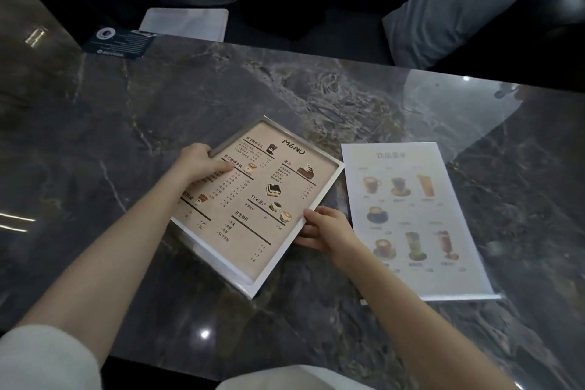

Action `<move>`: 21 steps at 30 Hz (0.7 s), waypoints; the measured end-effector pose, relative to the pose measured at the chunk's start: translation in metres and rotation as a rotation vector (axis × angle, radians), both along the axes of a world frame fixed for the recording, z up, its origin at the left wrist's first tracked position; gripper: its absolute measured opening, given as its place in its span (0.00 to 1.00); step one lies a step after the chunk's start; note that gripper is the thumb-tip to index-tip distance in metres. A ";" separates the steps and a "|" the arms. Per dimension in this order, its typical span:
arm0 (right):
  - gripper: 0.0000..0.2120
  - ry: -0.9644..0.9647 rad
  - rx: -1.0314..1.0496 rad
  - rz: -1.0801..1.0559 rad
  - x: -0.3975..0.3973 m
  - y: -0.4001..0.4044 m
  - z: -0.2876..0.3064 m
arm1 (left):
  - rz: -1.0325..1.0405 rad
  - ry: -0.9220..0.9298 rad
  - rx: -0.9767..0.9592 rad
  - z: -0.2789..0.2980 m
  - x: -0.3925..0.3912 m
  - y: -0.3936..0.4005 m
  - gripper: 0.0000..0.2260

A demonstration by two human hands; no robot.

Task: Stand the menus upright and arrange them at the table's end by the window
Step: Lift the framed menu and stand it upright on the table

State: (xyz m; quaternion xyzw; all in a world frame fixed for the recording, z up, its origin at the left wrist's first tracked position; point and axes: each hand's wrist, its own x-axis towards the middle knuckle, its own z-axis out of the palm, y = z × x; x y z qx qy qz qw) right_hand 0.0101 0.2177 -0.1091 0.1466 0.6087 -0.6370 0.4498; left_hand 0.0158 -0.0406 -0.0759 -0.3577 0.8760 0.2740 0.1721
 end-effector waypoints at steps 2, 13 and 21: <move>0.10 -0.038 -0.028 0.006 -0.003 -0.001 0.004 | 0.016 0.011 0.001 0.003 0.001 0.002 0.28; 0.10 0.084 0.010 0.103 -0.012 -0.004 0.028 | 0.045 0.105 0.068 0.021 0.015 -0.007 0.26; 0.06 0.370 0.019 0.059 -0.022 -0.002 0.067 | 0.042 0.312 0.170 0.053 0.013 -0.012 0.30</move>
